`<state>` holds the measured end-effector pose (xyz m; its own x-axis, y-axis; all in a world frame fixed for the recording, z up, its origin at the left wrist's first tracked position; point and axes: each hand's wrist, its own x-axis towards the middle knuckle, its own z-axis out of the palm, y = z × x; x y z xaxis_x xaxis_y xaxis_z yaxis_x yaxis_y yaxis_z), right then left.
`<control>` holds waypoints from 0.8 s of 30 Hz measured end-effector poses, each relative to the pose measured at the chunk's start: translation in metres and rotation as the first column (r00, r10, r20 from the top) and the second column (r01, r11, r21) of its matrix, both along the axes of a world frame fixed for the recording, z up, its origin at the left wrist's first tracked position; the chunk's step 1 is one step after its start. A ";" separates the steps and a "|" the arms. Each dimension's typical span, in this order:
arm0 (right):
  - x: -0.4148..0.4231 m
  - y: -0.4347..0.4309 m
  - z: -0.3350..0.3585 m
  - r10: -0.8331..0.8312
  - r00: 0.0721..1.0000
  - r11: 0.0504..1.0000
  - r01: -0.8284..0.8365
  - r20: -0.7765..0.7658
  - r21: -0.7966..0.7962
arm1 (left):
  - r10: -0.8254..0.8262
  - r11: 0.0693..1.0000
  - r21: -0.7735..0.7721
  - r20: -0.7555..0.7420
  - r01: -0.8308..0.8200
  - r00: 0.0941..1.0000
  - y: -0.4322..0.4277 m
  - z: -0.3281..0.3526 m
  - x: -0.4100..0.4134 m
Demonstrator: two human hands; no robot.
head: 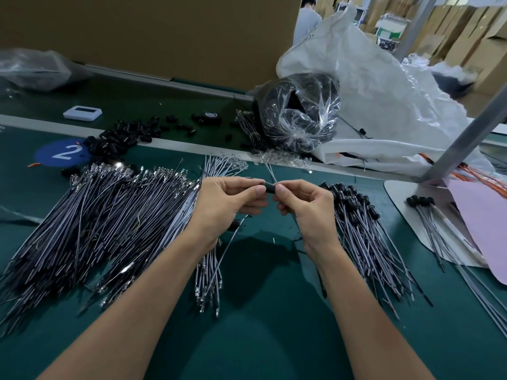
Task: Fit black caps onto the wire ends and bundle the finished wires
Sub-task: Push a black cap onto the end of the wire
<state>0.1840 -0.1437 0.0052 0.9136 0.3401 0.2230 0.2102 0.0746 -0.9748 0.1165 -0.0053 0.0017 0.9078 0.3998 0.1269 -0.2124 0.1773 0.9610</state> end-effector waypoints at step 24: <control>0.006 -0.003 -0.001 -0.189 0.795 0.907 0.367 0.576 -0.208 | 0.183 0.962 -0.203 -0.014 -0.182 0.983 0.010 -0.002 0.004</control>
<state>0.1900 -0.1471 0.0040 0.7436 0.2194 0.6316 0.6651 -0.3397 -0.6650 0.1200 0.0047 0.0000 0.8166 0.5764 0.0306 -0.2638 0.3256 0.9080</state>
